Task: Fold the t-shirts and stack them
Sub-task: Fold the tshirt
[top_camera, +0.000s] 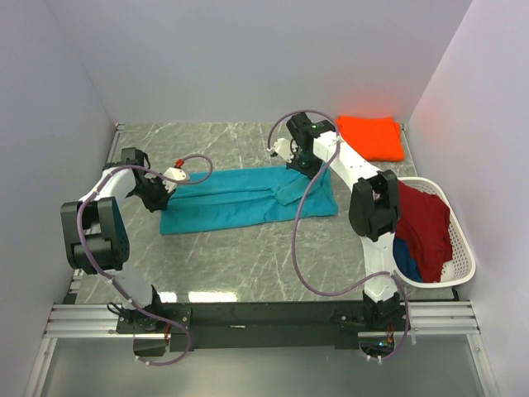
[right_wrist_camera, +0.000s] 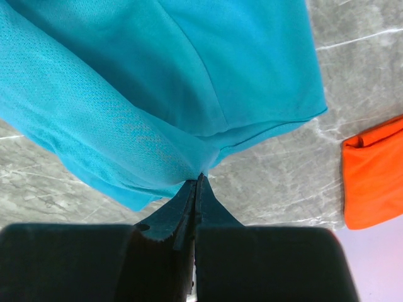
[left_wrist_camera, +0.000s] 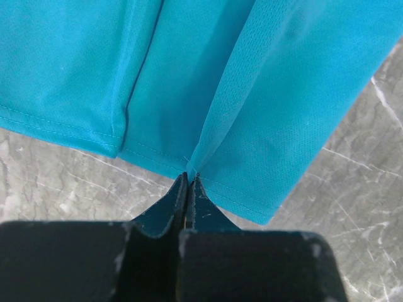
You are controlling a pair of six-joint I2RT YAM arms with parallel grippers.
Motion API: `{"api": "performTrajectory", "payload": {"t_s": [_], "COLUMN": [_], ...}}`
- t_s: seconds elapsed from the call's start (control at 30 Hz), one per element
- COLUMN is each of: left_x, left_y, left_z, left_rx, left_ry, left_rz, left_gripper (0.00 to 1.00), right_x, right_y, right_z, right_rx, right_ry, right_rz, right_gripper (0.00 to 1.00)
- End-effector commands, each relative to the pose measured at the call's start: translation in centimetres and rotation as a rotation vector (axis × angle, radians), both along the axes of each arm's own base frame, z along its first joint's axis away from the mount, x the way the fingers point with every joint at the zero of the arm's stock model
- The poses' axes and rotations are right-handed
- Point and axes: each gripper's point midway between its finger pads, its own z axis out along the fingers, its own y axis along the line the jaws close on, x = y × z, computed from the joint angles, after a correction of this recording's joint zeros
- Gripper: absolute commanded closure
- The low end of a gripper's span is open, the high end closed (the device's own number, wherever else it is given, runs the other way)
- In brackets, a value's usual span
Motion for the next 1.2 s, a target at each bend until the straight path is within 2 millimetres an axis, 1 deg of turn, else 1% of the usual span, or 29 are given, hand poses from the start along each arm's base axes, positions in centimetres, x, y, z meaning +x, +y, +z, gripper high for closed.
{"api": "performTrajectory", "payload": {"t_s": [0.0,0.13,0.4,0.43,0.47,0.53,0.57,0.6,0.63,0.67,0.7,0.73,0.77,0.8,0.83,0.87,0.9,0.93,0.97,1.0,1.07,1.17], "left_x": [1.4,1.7,2.5,2.7,3.1,3.5,3.0,2.9,3.0,2.1,1.8,1.3,0.5,-0.3,-0.8,-1.4,-2.1,-2.6,-3.0,-3.4,-3.5,-3.4], "left_y": [0.2,0.3,0.6,0.7,0.6,0.7,0.3,0.9,1.2,1.1,1.5,1.4,1.2,1.2,1.0,0.8,0.5,0.2,-0.1,-0.2,-0.3,0.4], "left_z": [0.8,0.8,0.6,0.7,0.8,1.4,1.8,2.2,2.9,3.2,3.7,4.1,4.4,4.1,4.0,3.8,3.2,2.9,2.6,1.9,1.4,0.2], "left_rx": [-0.002,0.001,0.007,0.009,0.0,-0.018,-0.061,-0.086,-0.111,-0.148,-0.197,-0.231,-0.259,-0.294,-0.313,-0.334,-0.351,-0.368,-0.387,-0.396,-0.416,-0.402], "left_ry": [-0.048,-0.048,-0.051,-0.058,-0.066,-0.073,-0.051,-0.047,-0.049,-0.013,-0.002,0.019,0.047,0.077,0.098,0.128,0.16,0.186,0.216,0.236,0.261,0.282], "left_rz": [0.011,0.015,0.024,0.033,0.05,0.071,0.09,0.124,0.148,0.18,0.21,0.234,0.258,0.291,0.315,0.354,0.381,0.404,0.438,0.459,0.511,0.576], "left_gripper": [0.99,0.99,0.98,0.95,0.88,0.76,0.7,0.58,0.52,0.47,0.43,0.39,0.32,0.31,0.31,0.31,0.3,0.29,0.29,0.29,0.29,0.29], "right_x": [1.1,1.2,2.3,2.4,2.8,3.1,3.3,3.3,3.0,2.8,1.4,0.6,-0.5,-2.1,-3.1,-4.1,-5.4,-6.0,-7.1,-7.0,-7.3,-7.5], "right_y": [-0.3,-0.3,0.0,-0.1,-0.2,-0.3,-1.0,-1.1,-1.2,-2.2,-1.9,-1.9,-2.9,-2.1,-2.1,-2.1,-2.8,-2.4,-2.7,-3.2,-3.3,-4.2], "right_z": [1.0,0.7,0.7,0.7,0.8,1.3,2.0,2.9,3.4,4.2,4.7,5.5,5.1,4.8,5.3,4.9,3.4,3.4,2.3,1.9,1.1,-0.6], "right_rx": [0.0,-0.006,-0.008,-0.012,-0.017,-0.01,0.003,0.036,0.069,0.098,0.168,0.211,0.242,0.327,0.369,0.405,0.423,0.478,0.486,0.511,0.534,0.524], "right_ry": [-0.039,-0.04,-0.064,-0.068,-0.079,-0.098,-0.107,-0.102,-0.091,-0.08,-0.015,0.007,0.06,0.14,0.164,0.208,0.276,0.309,0.359,0.361,0.388,0.41], "right_rz": [-0.003,-0.005,-0.013,-0.018,-0.027,-0.048,-0.074,-0.09,-0.124,-0.167,-0.204,-0.228,-0.277,-0.317,-0.342,-0.368,-0.432,-0.45,-0.479,-0.516,-0.551,-0.603], "right_gripper": [1.0,1.0,0.99,0.94,0.79,0.65,0.56,0.53,0.52,0.51,0.5,0.5,0.5,0.5,0.5,0.5,0.51,0.51,0.51,0.51,0.51,0.51]}}
